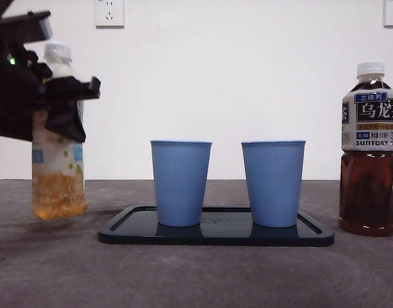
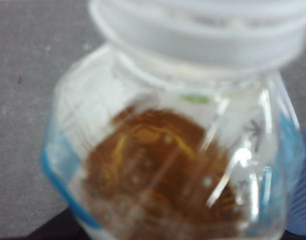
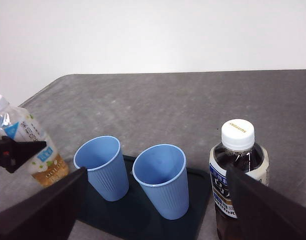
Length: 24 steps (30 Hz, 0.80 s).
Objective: Pour the drink into the cup
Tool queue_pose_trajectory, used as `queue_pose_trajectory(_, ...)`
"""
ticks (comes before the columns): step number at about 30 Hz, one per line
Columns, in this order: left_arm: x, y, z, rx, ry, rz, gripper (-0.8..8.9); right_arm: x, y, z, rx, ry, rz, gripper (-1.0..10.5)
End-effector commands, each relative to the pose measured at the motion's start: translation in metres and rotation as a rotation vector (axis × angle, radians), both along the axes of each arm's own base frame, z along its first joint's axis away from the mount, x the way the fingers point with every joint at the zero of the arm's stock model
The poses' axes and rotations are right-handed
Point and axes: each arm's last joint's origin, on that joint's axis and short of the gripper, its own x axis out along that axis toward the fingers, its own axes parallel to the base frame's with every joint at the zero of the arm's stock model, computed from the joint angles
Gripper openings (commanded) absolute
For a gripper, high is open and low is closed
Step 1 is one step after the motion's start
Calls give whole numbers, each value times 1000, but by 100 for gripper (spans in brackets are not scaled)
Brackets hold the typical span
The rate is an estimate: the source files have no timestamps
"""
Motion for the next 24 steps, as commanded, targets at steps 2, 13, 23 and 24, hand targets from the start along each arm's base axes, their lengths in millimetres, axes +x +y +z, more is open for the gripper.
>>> queue_pose_trajectory(2, 8, -5, 4, -49, -57, 6, 80, -1, 0, 5, 15, -12, -1, 442)
queue_pose_trajectory(13, 12, -8, -2, -48, -53, 6, 114, -1, 0, 5, 14, -9, -2, 442)
queue_pose_trajectory(23, 12, -7, -1, -50, -55, 6, 377, -1, 0, 5, 20, -5, -3, 442)
queue_pose_trajectory(24, 11, -7, 0, -50, -55, 6, 409, -1, 0, 5, 21, -4, -3, 442)
